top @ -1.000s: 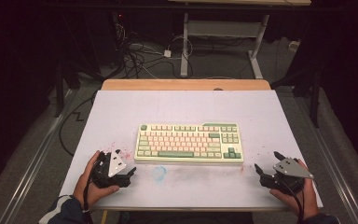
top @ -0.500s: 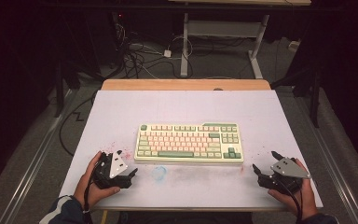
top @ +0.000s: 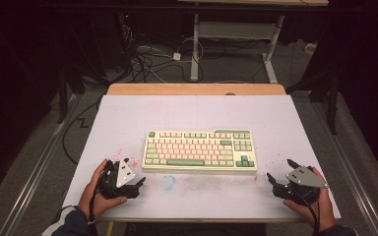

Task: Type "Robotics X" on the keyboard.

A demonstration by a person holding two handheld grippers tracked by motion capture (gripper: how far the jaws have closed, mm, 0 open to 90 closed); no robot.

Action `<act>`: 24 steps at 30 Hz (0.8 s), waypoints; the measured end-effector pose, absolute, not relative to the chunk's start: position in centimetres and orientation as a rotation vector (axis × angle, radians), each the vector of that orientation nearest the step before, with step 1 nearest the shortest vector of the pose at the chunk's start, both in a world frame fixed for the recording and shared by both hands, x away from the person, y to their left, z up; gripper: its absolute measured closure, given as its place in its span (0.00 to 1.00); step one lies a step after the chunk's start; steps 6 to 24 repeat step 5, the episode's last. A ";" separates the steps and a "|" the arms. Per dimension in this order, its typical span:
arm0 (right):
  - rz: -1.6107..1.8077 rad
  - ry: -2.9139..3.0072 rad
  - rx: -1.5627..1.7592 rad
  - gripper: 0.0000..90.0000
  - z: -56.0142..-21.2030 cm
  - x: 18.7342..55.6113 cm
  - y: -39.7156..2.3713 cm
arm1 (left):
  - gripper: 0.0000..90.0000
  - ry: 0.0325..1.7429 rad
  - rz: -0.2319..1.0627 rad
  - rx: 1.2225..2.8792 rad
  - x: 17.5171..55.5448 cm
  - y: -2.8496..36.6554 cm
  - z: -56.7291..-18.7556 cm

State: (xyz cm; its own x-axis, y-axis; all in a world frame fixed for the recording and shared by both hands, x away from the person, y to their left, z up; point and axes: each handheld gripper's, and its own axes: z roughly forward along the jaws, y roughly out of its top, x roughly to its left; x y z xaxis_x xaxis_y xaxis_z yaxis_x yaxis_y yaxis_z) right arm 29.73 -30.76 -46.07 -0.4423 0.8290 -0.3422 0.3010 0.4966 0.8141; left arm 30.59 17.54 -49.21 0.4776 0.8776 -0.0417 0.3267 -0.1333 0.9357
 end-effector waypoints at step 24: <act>0.878 2.011 0.917 0.25 -46.2 29.8 -30.6 | 0.18 1.052 0.662 1.694 30.9 17.4 -49.3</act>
